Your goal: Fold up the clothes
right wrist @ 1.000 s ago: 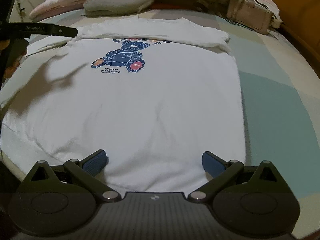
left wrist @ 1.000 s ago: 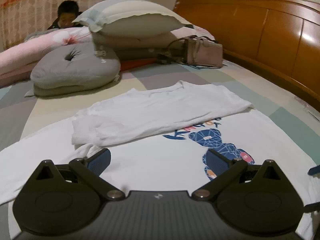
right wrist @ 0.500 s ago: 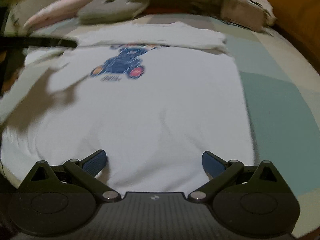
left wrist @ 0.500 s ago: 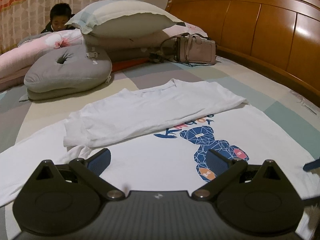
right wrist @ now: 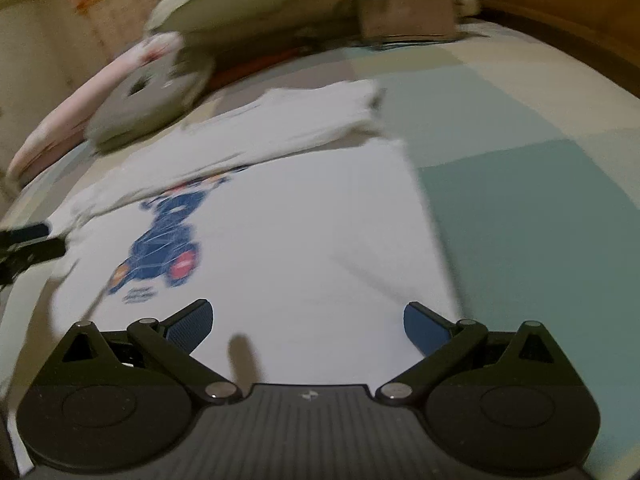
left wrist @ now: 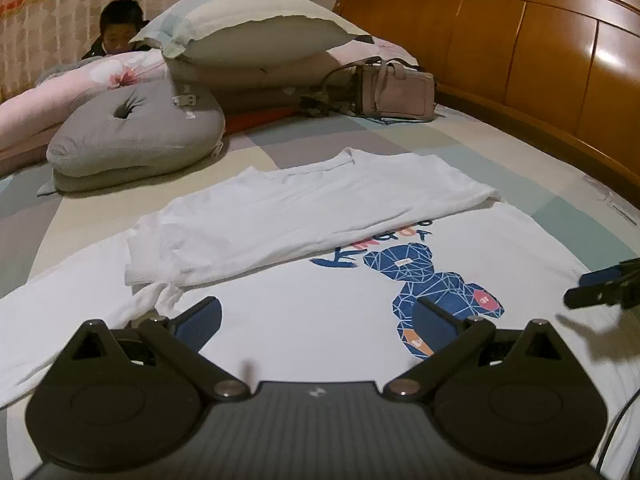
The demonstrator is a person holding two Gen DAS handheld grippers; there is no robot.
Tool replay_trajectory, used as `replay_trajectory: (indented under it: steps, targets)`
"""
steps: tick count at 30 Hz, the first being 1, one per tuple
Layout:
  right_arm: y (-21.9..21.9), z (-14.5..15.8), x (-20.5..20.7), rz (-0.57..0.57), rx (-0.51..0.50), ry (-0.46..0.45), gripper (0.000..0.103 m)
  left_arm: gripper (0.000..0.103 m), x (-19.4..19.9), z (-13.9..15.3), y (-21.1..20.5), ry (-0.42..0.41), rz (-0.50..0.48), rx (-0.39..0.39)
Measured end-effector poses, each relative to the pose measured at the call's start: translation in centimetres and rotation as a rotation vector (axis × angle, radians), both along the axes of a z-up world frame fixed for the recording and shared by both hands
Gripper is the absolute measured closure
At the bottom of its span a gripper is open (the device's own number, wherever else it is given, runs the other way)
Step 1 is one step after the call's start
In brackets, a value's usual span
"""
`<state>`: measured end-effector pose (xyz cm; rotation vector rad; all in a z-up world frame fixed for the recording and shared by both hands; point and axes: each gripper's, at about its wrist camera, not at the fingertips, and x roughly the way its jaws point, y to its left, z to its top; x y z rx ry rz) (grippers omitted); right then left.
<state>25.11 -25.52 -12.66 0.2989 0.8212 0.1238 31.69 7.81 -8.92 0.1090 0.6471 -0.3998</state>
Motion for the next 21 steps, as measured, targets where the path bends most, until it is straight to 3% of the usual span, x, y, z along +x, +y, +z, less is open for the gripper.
replay_trajectory:
  steps: [6,15,21]
  targets:
    - [0.4,0.3,-1.7,0.032,0.044,0.006,0.000,0.002,0.0,-0.2,-0.5,0.006,-0.011,0.014]
    - [3.6,-1.0,-3.0,0.099,-0.212,-0.018,0.000,0.002,-0.6,-0.6,-2.2,0.013,-0.069,0.048]
    - [3.7,-1.3,-3.6,0.115,-0.233,-0.040,0.000,0.002,-0.6,-2.7,-4.4,0.088,-0.115,0.124]
